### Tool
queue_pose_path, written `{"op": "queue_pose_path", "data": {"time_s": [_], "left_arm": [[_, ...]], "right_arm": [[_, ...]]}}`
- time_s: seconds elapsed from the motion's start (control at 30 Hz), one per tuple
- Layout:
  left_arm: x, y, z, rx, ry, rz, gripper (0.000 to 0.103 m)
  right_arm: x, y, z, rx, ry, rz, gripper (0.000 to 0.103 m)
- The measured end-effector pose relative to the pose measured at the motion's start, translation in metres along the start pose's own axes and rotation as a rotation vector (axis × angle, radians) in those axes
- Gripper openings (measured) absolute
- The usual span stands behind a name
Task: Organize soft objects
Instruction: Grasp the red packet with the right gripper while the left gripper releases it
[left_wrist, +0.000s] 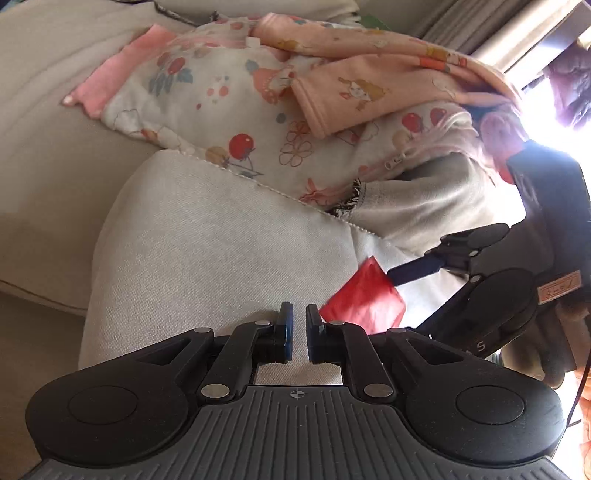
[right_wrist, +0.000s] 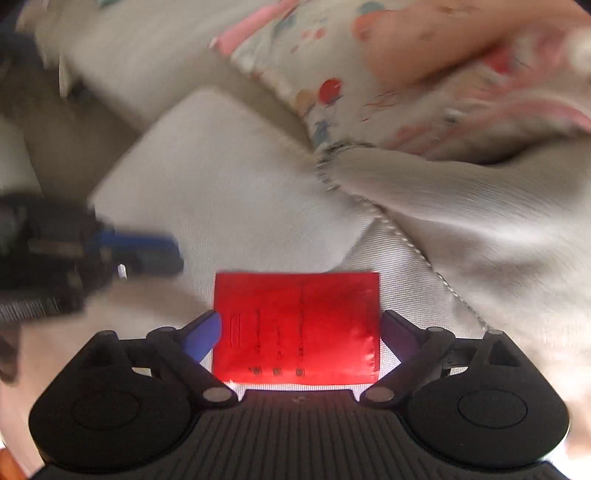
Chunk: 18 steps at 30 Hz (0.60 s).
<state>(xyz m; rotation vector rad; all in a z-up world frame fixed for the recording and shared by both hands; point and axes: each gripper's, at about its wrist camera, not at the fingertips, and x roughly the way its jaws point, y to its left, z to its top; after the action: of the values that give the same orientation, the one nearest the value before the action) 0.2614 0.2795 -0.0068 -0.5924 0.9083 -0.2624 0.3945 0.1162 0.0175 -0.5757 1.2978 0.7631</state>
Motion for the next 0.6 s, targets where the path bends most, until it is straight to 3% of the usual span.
{"op": "queue_pose_path", "data": {"time_s": [0.23, 0.37, 0.47, 0.6], "left_arm": [[-0.007, 0.004, -0.006, -0.039, -0.028, -0.024, 0.01], [-0.026, -0.001, -0.011, -0.035, -0.101, -0.021, 0.01], [-0.056, -0.017, -0.016, 0.042, -0.195, -0.002, 0.01], [-0.102, -0.048, -0.034, 0.197, -0.301, -0.032, 0.01]], "right_arm": [[0.001, 0.005, 0.003, -0.021, 0.037, -0.006, 0.103], [0.003, 0.008, 0.001, -0.03, 0.035, -0.001, 0.102], [-0.004, 0.009, -0.003, -0.05, 0.005, 0.005, 0.09], [-0.009, 0.006, -0.013, -0.044, -0.025, 0.02, 0.086]]}}
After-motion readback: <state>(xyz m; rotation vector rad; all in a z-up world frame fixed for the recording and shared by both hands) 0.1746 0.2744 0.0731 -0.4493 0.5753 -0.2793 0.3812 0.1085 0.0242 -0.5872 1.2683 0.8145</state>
